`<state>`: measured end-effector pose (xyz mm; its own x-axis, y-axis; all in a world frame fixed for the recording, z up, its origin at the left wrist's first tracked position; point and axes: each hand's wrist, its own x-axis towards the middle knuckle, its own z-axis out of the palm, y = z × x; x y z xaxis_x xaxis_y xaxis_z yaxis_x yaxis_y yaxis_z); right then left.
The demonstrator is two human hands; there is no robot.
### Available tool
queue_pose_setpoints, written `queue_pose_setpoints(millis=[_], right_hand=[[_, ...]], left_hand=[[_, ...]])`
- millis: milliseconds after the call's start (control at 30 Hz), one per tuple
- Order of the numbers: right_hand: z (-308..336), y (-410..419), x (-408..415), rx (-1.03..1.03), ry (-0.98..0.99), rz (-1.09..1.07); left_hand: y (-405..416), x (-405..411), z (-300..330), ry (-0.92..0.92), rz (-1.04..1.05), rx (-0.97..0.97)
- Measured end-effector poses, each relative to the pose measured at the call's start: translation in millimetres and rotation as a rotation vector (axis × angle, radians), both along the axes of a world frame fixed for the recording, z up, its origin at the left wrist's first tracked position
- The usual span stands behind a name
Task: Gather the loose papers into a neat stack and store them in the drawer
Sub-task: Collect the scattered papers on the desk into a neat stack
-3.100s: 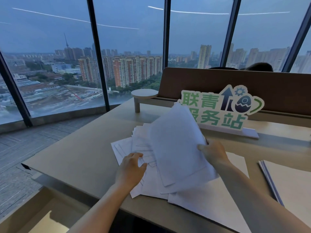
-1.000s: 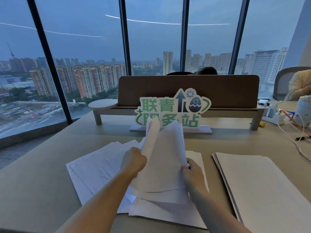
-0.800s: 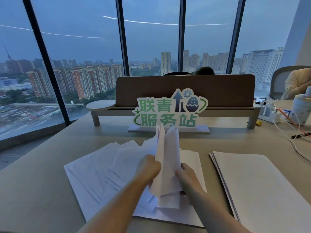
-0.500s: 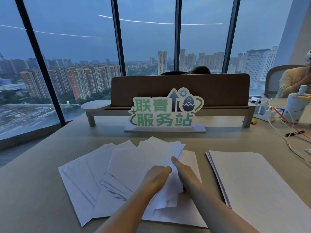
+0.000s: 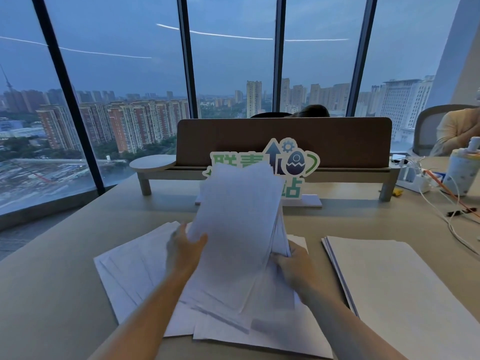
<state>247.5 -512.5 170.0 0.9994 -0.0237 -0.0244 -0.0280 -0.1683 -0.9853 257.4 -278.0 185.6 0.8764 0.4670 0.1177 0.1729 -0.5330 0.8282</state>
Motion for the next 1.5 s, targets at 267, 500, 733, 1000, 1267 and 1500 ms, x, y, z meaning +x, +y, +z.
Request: queue_pose_setpoints(millis=[267, 500, 733, 1000, 1267, 1500], right_hand=[[13.3, 3.9, -0.8, 0.243, -0.059, 0.024], [23.6, 19.0, -13.0, 0.280, -0.197, 0.016], [35.8, 19.8, -14.9, 0.162, -0.406, 0.019], [7.3, 23.7, -25.4, 0.073, -0.205, 0.026], [26.9, 16.7, -8.4, -0.211, -0.133, -0.087], [10.8, -8.7, -7.4, -0.389, 0.101, -0.047]], left_hand=[[36.5, -18.1, 13.4, 0.137, -0.217, -0.300], [4.9, -39.5, -3.8, -0.136, -0.118, -0.447], [-13.7, -47.4, 11.3, -0.355, -0.104, -0.509], [-3.1, -56.8, -3.7, -0.179, -0.247, -0.505], [-7.9, -49.7, 2.2, -0.063, -0.180, -0.259], [-25.0, -49.5, -16.3, 0.164, -0.242, -0.127]])
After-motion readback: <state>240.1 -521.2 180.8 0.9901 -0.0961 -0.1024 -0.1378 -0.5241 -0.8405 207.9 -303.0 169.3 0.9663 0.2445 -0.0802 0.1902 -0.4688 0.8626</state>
